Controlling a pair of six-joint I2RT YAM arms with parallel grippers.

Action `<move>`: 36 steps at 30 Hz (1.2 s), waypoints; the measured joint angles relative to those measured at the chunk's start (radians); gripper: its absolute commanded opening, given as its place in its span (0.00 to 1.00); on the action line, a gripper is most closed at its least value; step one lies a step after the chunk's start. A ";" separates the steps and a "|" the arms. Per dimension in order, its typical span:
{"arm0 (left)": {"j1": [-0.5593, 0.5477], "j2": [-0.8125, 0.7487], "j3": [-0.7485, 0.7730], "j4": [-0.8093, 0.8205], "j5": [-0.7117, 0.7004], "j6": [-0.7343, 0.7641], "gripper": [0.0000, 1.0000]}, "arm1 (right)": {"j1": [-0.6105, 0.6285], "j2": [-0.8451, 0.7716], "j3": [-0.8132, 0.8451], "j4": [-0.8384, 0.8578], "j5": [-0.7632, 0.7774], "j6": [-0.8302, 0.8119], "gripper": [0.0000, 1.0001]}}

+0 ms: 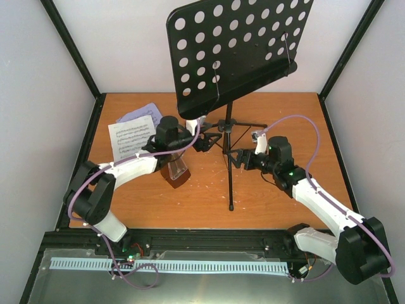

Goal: Pack up the instrument practice props

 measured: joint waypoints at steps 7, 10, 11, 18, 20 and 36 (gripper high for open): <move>-0.011 0.050 -0.008 0.047 -0.028 0.179 0.66 | 0.000 -0.046 -0.038 -0.001 0.023 -0.001 0.90; -0.011 0.067 0.002 0.048 -0.029 0.211 0.61 | 0.000 -0.056 -0.042 -0.004 0.034 -0.005 0.90; -0.011 0.074 0.006 0.048 -0.032 0.220 0.59 | 0.000 -0.056 -0.042 -0.006 0.037 -0.007 0.90; -0.011 0.093 0.035 0.040 -0.043 0.261 0.50 | 0.000 -0.055 -0.042 -0.017 0.047 -0.012 0.90; -0.011 0.096 0.046 0.040 -0.041 0.263 0.50 | 0.000 -0.053 -0.042 -0.016 0.047 -0.012 0.90; -0.018 0.148 0.093 0.038 -0.033 0.256 0.41 | 0.000 -0.039 -0.042 -0.016 0.047 -0.011 0.90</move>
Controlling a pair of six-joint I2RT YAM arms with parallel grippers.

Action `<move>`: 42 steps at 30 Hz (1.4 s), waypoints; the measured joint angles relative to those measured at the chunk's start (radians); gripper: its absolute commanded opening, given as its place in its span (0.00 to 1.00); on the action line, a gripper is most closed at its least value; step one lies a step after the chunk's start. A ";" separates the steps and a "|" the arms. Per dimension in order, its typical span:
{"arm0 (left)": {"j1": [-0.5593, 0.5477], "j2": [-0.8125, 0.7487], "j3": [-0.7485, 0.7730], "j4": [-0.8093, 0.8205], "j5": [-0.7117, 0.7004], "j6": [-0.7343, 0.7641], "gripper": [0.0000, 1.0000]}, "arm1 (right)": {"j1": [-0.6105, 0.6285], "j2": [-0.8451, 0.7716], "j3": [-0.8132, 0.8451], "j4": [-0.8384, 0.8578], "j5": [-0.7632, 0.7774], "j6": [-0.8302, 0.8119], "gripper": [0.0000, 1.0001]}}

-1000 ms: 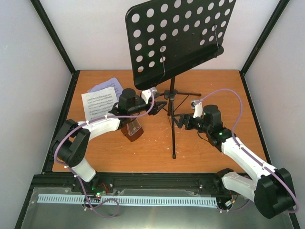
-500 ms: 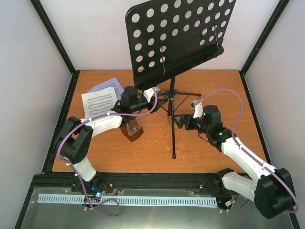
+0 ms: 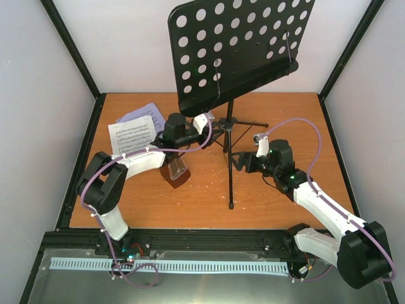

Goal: Pack up the instrument practice props

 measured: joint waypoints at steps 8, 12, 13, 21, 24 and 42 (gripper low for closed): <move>-0.005 0.002 0.003 0.003 0.014 -0.033 0.28 | 0.000 0.013 -0.004 0.002 0.000 0.000 0.90; -0.005 0.002 0.003 0.005 0.029 -0.071 0.22 | 0.000 0.016 -0.009 0.004 0.000 0.000 0.90; -0.004 0.002 0.003 0.006 0.031 -0.086 0.21 | 0.000 0.016 -0.011 0.007 0.000 0.000 0.90; -0.001 0.023 0.005 0.045 0.081 -0.339 0.10 | 0.000 0.019 -0.024 0.010 0.000 0.001 0.90; 0.002 0.035 0.008 0.071 0.108 -0.513 0.10 | 0.000 0.019 -0.025 0.016 0.000 0.002 0.90; 0.018 0.055 -0.013 0.238 0.235 -1.435 0.47 | 0.000 0.016 -0.035 0.006 0.001 0.032 0.91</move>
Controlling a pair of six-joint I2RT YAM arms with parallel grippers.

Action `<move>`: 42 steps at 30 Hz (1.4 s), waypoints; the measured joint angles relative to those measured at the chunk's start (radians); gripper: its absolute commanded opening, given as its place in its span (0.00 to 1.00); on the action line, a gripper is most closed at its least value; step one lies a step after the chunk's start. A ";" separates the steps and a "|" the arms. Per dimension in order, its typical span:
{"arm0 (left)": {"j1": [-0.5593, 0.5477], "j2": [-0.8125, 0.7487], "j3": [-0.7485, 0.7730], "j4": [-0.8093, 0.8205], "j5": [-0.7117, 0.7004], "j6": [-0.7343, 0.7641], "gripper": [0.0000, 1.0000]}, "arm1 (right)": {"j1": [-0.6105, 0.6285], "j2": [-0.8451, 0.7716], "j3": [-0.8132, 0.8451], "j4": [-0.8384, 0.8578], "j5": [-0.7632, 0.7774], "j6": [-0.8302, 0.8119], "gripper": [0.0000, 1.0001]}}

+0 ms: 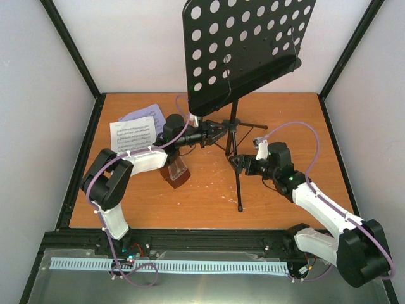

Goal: Pack up the instrument practice props

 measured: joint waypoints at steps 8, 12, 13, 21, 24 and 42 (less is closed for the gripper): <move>0.032 -0.036 0.001 -0.066 -0.014 0.078 0.81 | -0.037 -0.147 0.077 -0.057 0.014 0.005 0.93; 0.040 -0.110 0.000 -0.167 -0.056 0.181 0.79 | -0.096 -0.158 0.121 0.007 -0.026 0.010 0.90; 0.040 -0.135 0.000 -0.192 -0.071 0.214 0.77 | -0.108 -0.150 0.125 0.029 -0.037 0.011 0.89; -0.040 -0.236 0.047 -0.362 -0.220 0.489 0.55 | -0.151 0.022 0.172 0.317 -0.127 0.031 0.78; -0.084 -0.265 0.013 -0.363 -0.276 0.519 0.54 | -0.151 0.077 0.174 0.475 -0.148 0.033 0.74; -0.280 -0.158 -0.111 -0.318 -0.491 0.564 0.50 | -0.140 0.346 0.321 0.877 -0.275 -0.053 0.56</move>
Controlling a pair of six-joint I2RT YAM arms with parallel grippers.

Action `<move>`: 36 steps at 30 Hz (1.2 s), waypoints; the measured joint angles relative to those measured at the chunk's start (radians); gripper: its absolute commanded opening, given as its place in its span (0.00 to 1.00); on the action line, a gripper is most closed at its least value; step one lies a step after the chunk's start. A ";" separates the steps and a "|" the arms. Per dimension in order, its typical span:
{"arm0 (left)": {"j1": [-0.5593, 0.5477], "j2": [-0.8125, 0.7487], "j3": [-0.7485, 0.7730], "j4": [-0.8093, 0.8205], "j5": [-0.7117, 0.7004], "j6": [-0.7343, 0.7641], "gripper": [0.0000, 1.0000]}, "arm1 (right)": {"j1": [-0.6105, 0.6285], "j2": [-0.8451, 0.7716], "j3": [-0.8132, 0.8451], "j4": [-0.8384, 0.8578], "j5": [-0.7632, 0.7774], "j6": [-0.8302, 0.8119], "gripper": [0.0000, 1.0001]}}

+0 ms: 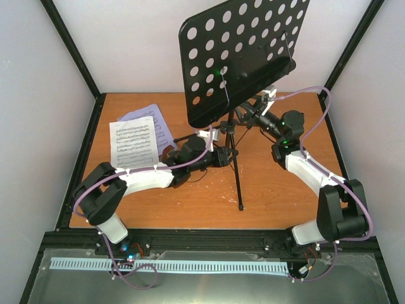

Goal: Pack up the instrument practice props

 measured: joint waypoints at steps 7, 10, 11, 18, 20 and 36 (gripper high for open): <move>-0.014 0.087 0.002 0.002 -0.036 0.009 0.37 | 0.021 0.044 0.034 -0.012 -0.024 -0.049 0.45; -0.019 0.101 0.018 0.013 -0.045 0.020 0.26 | 0.023 0.049 0.043 -0.014 -0.035 -0.064 0.33; -0.019 0.107 0.022 0.018 -0.046 0.023 0.22 | 0.023 0.053 0.049 -0.014 -0.042 -0.066 0.30; -0.029 0.126 0.037 0.040 -0.074 0.104 0.00 | 0.027 0.072 0.074 -0.011 -0.076 -0.127 0.05; -0.030 0.126 0.037 0.040 -0.079 0.113 0.00 | 0.027 0.071 0.074 -0.014 -0.076 -0.139 0.03; -0.034 -0.014 0.039 0.068 -0.013 0.474 0.00 | 0.034 -0.176 0.068 -0.470 0.001 -0.283 0.03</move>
